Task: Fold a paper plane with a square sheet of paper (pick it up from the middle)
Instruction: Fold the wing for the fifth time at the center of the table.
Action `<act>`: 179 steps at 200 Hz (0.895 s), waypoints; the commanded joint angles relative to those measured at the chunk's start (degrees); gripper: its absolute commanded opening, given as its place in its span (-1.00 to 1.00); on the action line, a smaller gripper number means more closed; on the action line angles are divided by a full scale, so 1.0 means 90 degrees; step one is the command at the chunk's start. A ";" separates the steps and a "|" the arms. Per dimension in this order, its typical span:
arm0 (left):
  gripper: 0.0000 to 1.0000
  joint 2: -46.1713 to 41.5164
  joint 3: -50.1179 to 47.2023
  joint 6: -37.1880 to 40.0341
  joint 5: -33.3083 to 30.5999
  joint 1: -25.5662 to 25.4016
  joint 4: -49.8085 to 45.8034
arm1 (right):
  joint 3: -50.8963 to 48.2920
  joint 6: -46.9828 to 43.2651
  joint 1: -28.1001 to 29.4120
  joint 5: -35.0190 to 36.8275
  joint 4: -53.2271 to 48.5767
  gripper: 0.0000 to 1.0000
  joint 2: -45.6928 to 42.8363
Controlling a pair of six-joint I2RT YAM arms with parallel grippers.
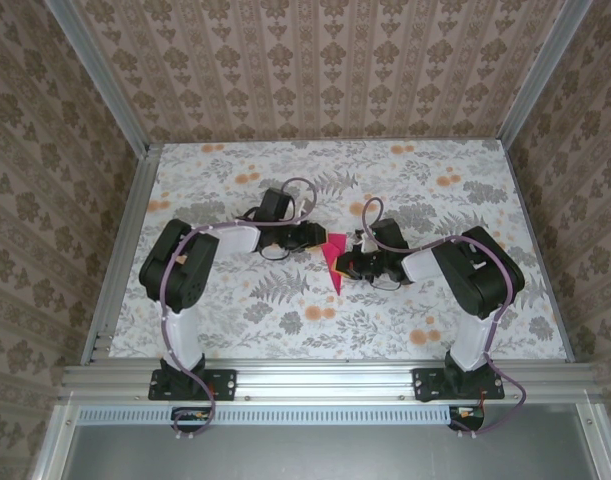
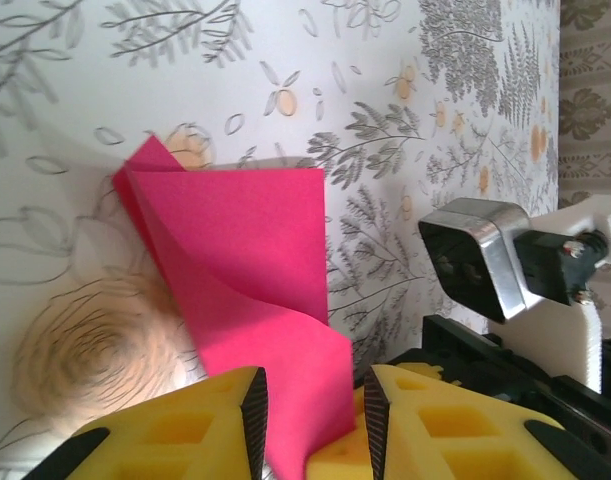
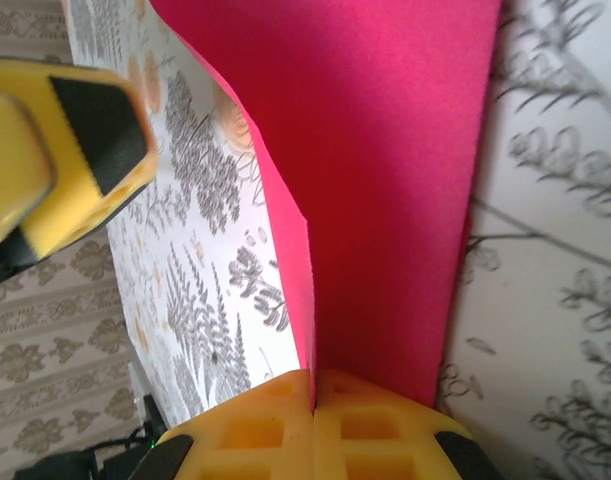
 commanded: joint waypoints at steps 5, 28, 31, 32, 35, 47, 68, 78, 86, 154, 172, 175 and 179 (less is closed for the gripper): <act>-0.28 -0.0527 -0.0154 0.0187 -0.0006 0.0186 -0.0046 | -0.0047 -0.0522 0.0026 -0.0731 -0.0469 -1.00 -0.0134; -0.26 -0.0781 -0.0316 0.0442 -0.0008 0.0306 -0.0253 | -0.0046 -0.0903 0.0105 -0.1019 -0.0788 -1.00 -0.0213; -0.25 -0.0803 -0.0347 0.0455 -0.0009 0.0329 -0.0254 | -0.0054 -0.0933 0.0109 -0.1044 -0.0795 -1.00 -0.0221; -0.25 -0.0812 -0.0366 0.0453 -0.0007 0.0339 -0.0254 | -0.0060 -0.0938 0.0110 -0.1053 -0.0796 -1.00 -0.0227; -0.26 -0.0834 -0.0390 0.0468 -0.0006 0.0360 -0.0249 | -0.0065 -0.0963 0.0125 -0.1082 -0.0791 -1.00 -0.0248; -0.25 -0.0914 -0.0558 0.0488 -0.0012 0.0444 -0.0168 | -0.0094 -0.1010 0.0139 -0.1168 -0.0803 -1.00 -0.0319; -0.24 -0.0998 -0.0822 0.0480 0.0047 0.0504 0.0066 | -0.0191 -0.0894 0.0139 -0.1233 -0.0576 -1.00 -0.0427; -0.24 -0.1027 -0.0921 0.0480 0.0098 0.0490 0.0203 | -0.0238 -0.0756 0.0134 -0.1275 -0.0395 -1.00 -0.0427; -0.24 -0.1050 -0.0977 0.0480 0.0133 0.0486 0.0301 | -0.0293 -0.0608 0.0134 -0.1310 -0.0149 -1.00 -0.0413; -0.24 -0.0983 -0.0895 0.0705 0.0202 0.0131 0.0523 | -0.0652 0.0296 0.0038 -0.1347 0.1235 -1.00 -0.0326; -0.24 -0.0838 -0.0835 0.0653 0.0178 0.0067 0.0581 | -0.0723 0.0325 -0.0013 -0.1280 0.1264 -1.00 -0.0334; -0.24 -0.0821 -0.0834 0.0631 0.0174 0.0061 0.0606 | -0.0736 0.0335 -0.0018 -0.1266 0.1272 -1.00 -0.0330; -0.25 -0.0804 -0.0838 0.0595 0.0161 0.0056 0.0645 | -0.0748 0.0342 -0.0032 -0.1257 0.1281 -1.00 -0.0332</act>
